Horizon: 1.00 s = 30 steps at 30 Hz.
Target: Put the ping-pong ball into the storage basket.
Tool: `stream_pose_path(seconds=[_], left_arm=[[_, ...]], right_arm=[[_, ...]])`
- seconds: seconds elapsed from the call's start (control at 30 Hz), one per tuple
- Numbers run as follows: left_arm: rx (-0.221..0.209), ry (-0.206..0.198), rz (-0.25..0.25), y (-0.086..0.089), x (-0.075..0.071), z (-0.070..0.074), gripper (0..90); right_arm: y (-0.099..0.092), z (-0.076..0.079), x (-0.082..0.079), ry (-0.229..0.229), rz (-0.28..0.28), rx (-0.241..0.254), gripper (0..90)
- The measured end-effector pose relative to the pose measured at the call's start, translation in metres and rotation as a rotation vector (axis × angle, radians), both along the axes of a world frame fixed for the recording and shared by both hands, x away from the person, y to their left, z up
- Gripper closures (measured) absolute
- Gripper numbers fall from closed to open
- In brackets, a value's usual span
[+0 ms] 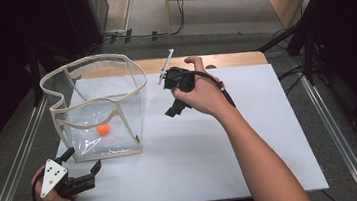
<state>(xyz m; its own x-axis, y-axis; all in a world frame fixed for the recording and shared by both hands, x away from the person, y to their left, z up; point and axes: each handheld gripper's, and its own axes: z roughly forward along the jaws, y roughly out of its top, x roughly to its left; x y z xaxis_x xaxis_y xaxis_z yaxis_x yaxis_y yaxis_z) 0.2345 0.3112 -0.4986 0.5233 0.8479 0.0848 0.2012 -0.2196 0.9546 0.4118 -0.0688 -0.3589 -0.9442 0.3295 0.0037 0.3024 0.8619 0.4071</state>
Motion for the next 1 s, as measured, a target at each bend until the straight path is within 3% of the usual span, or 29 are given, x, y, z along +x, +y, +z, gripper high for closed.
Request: stream_pose_path(seconds=[0.5,1.0], left_arm=[[0.002,-0.008,-0.007,0.0,-0.001,0.0,3.6],[0.002,-0.009,-0.007,0.0,-0.001,0.0,3.6]], right_arm=[[-0.019,-0.015,-0.015,0.0,-0.032,0.012,0.0],[-0.046,-0.027,-0.032,-0.008,-0.07,0.059,0.0]])
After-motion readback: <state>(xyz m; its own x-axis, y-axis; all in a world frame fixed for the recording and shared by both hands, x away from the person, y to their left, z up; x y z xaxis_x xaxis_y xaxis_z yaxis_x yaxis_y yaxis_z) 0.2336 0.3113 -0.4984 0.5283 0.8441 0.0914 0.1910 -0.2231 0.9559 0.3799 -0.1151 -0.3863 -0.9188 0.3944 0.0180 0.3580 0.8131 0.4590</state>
